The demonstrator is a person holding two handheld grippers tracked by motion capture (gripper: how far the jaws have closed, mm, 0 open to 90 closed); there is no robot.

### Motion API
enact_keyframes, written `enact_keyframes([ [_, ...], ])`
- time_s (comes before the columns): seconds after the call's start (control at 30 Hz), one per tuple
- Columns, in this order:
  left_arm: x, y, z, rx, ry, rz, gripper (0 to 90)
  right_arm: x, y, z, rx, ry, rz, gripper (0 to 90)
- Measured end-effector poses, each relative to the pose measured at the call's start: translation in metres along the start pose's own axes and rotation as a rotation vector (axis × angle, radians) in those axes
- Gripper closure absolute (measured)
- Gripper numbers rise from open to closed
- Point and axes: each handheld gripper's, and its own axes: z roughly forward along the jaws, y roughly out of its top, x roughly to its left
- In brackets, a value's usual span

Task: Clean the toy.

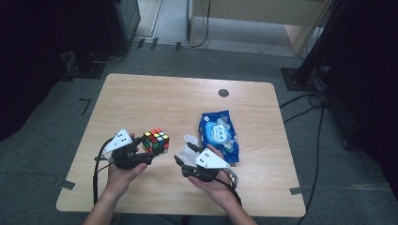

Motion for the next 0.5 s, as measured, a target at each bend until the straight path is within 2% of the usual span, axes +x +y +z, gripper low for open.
enact_keyframes([
  [0.1, 0.003, -0.001, 0.000, 0.003, 0.012, -0.006, 34.2, -0.014, -0.003, -0.001, 0.055, 0.007, 0.049, 36.9],
  [0.13, 0.005, -0.002, 0.000, 0.004, 0.019, -0.009, 34.2, -0.021, -0.007, 0.000, 0.117, -0.006, 0.047, 36.8],
  [0.2, 0.005, -0.002, 0.000, 0.003, 0.021, -0.008, 34.2, -0.025, -0.013, 0.001, 0.193, -0.011, 0.030, 36.5],
  [0.23, 0.006, -0.003, 0.000, 0.002, 0.023, -0.007, 34.2, -0.025, -0.013, 0.001, 0.193, -0.011, 0.030, 36.5],
  [0.33, 0.006, -0.003, 0.000, 0.001, 0.023, -0.005, 34.2, -0.028, -0.021, 0.003, 0.272, -0.015, 0.000, 38.7],
  [0.37, 0.006, -0.003, 0.000, 0.001, 0.024, -0.005, 34.2, -0.028, -0.025, 0.005, 0.300, -0.017, -0.013, 42.2],
  [0.43, 0.007, -0.004, 0.001, 0.003, 0.020, -0.004, 34.2, -0.027, -0.026, 0.006, 0.315, -0.013, -0.014, 43.8],
  [0.47, 0.006, -0.004, 0.001, 0.005, 0.020, -0.001, 34.2, -0.027, -0.028, 0.007, 0.349, -0.010, -0.033, 50.0],
  [0.5, 0.006, -0.004, 0.001, 0.005, 0.020, -0.001, 34.2, -0.027, -0.028, 0.007, 0.349, -0.010, -0.033, 50.0],
])
